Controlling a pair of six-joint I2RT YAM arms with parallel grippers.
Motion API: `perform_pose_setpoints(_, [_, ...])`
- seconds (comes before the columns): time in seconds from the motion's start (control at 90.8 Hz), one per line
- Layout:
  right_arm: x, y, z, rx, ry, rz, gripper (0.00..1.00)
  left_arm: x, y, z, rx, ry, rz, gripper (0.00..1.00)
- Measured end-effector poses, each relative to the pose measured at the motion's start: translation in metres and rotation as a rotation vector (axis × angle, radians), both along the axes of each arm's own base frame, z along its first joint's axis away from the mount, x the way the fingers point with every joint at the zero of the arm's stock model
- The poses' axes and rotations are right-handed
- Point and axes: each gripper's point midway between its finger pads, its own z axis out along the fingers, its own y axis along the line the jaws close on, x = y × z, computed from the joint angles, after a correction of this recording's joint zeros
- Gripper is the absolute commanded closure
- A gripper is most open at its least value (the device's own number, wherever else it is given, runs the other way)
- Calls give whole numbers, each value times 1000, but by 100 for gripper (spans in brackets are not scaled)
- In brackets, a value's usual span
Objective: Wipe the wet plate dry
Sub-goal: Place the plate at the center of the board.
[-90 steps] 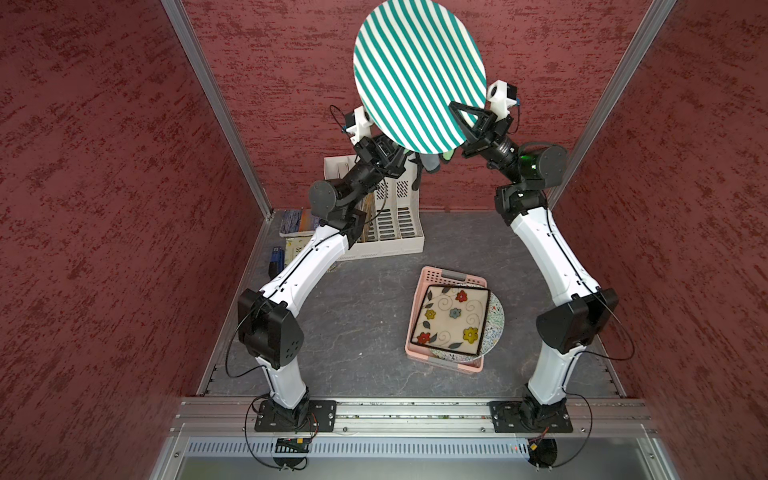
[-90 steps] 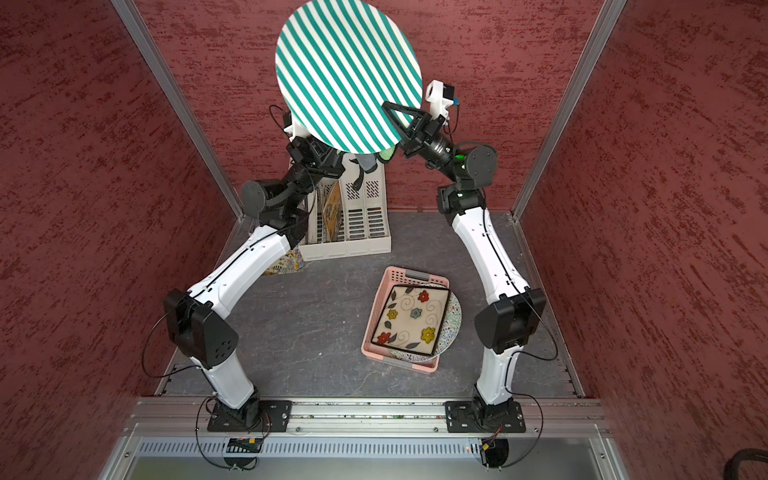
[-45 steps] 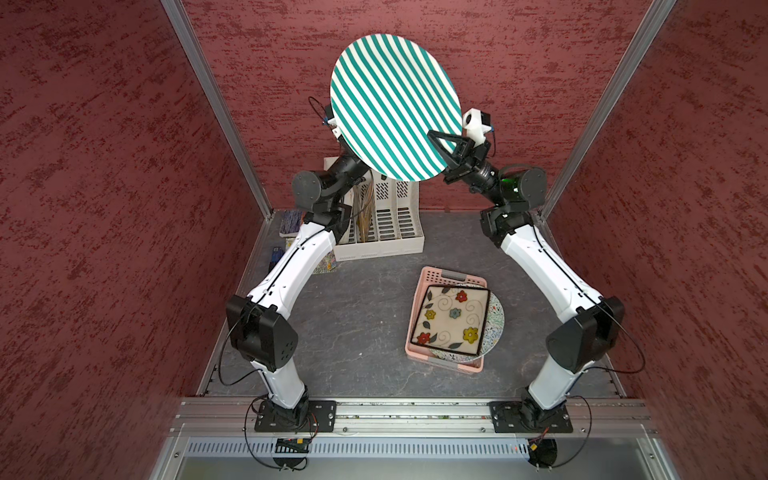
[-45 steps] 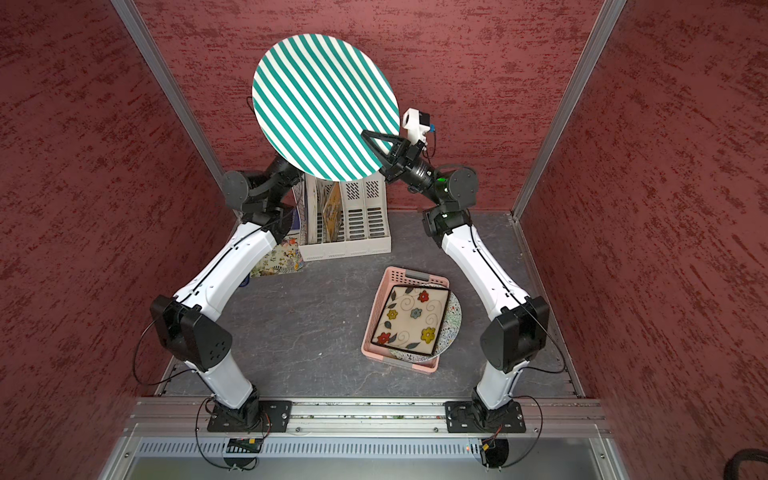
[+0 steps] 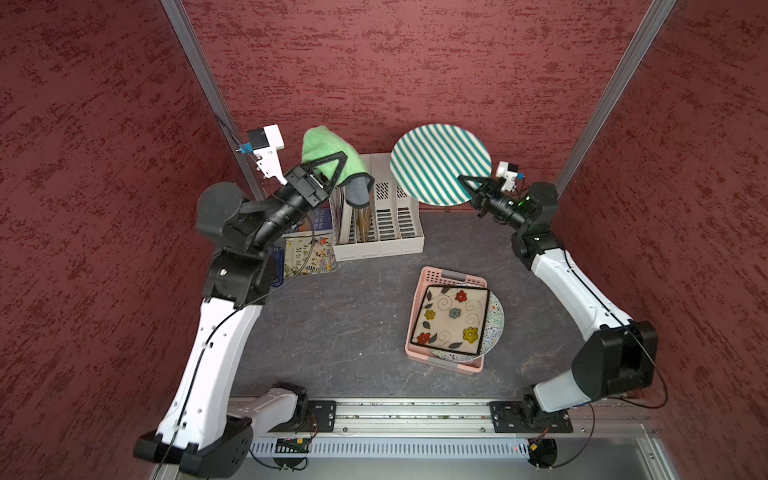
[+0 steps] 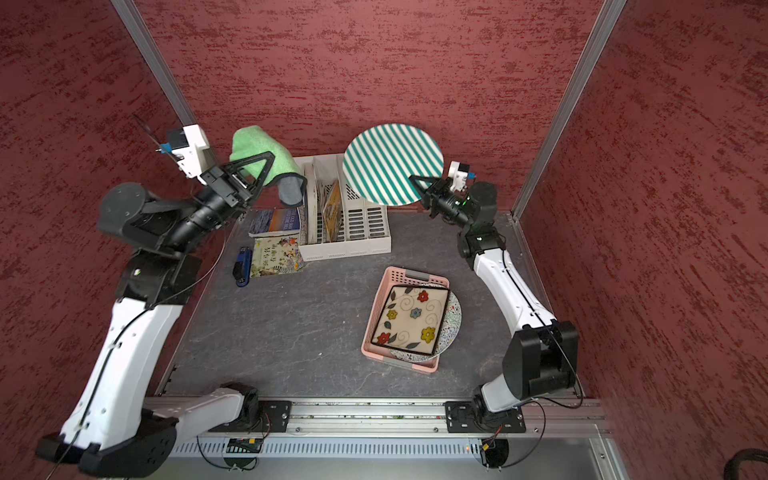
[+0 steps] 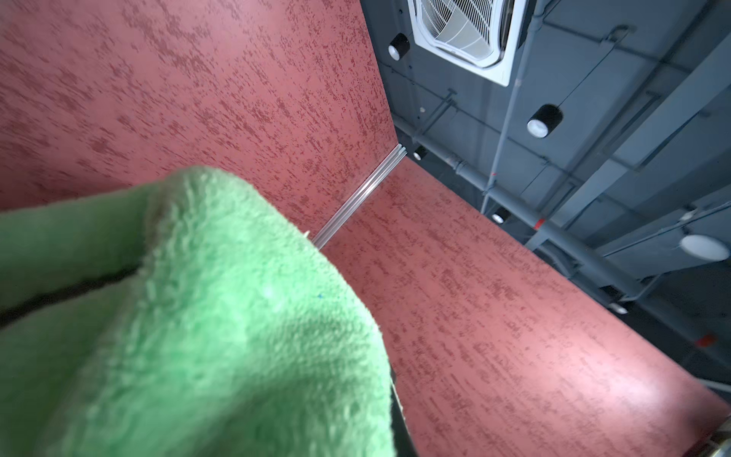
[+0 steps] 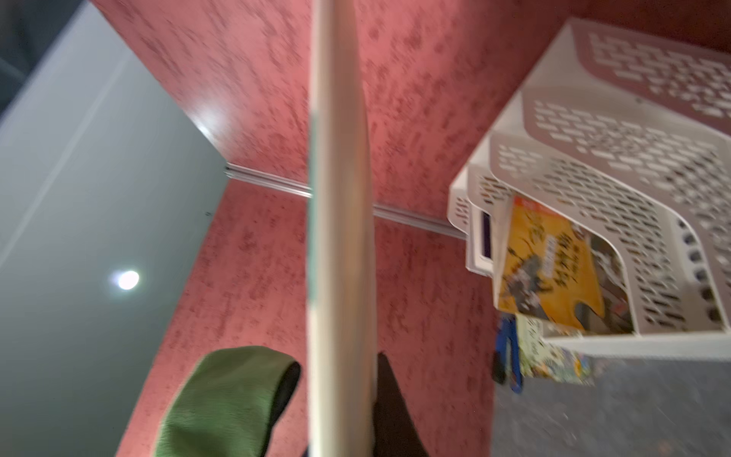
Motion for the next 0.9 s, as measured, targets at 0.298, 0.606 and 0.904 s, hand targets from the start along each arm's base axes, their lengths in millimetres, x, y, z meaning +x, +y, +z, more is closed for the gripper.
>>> perform_pose_setpoints(0.298, [-89, 146, -84, -416, -19, 442, 100, 40, 8, -126, 339, 292, 127, 100])
perform_pose_setpoints(0.606, [-131, 254, -198, -644, 6, 750, 100, 37, 18, -184, 454, 461, 155, 100])
perform_pose_setpoints(0.904, [-141, 267, -289, -789, 103, 830, 100, 32, 19, -203, 463, 498, 147, 100])
